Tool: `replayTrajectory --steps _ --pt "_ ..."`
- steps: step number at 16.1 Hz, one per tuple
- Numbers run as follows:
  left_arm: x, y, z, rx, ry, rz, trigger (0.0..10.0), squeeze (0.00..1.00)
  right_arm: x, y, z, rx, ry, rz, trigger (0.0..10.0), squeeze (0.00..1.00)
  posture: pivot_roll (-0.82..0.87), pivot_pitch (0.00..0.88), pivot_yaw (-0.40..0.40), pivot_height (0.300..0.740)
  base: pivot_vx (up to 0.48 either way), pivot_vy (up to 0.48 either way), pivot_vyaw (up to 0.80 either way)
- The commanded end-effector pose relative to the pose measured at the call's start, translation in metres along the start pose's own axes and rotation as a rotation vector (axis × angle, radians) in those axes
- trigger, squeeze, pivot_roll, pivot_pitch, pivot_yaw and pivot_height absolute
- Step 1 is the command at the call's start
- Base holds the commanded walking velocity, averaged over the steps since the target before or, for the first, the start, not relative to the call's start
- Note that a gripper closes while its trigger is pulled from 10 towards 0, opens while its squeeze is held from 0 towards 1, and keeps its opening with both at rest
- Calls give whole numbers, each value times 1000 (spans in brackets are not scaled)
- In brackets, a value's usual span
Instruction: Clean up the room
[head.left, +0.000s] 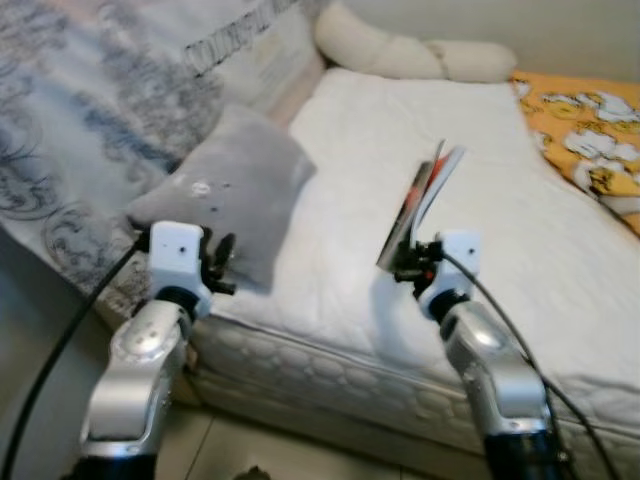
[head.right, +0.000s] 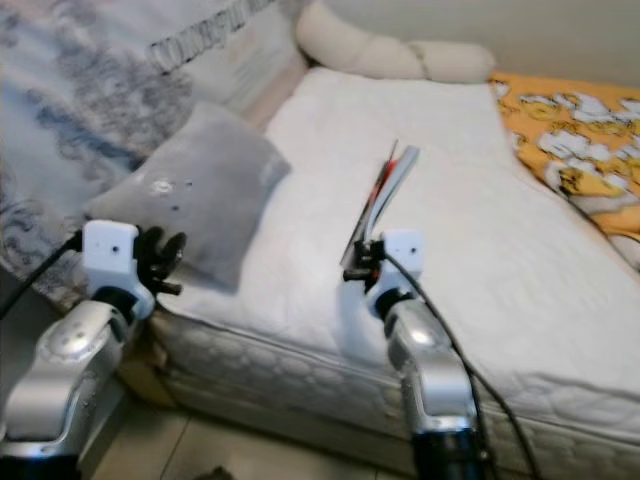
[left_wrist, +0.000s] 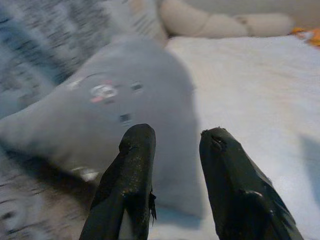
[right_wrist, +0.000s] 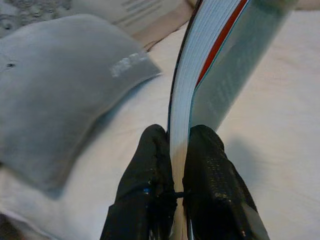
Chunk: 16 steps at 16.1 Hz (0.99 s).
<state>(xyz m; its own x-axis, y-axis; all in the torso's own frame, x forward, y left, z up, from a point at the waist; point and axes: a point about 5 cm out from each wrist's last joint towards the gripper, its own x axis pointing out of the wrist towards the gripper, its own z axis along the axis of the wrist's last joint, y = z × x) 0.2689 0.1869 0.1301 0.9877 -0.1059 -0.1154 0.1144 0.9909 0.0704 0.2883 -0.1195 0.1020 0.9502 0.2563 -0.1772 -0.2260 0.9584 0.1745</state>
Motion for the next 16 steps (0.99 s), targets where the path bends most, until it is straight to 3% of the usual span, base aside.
replayTrajectory --steps 1,14,16 --pt "2 -4 5 -3 -19 -15 10000 43 1 2 12 -16 -55 27 10000 0 33 0 -14 740 352 0 0" --pt "5 -9 11 57 -33 -77 10000 20 3 5 12 61 -41 45 10000 0 37 0 5 740 310 0 0" --pt "4 -17 11 71 -40 -160 10000 0 5 6 12 129 -21 52 10000 0 33 0 12 740 0 0 0"
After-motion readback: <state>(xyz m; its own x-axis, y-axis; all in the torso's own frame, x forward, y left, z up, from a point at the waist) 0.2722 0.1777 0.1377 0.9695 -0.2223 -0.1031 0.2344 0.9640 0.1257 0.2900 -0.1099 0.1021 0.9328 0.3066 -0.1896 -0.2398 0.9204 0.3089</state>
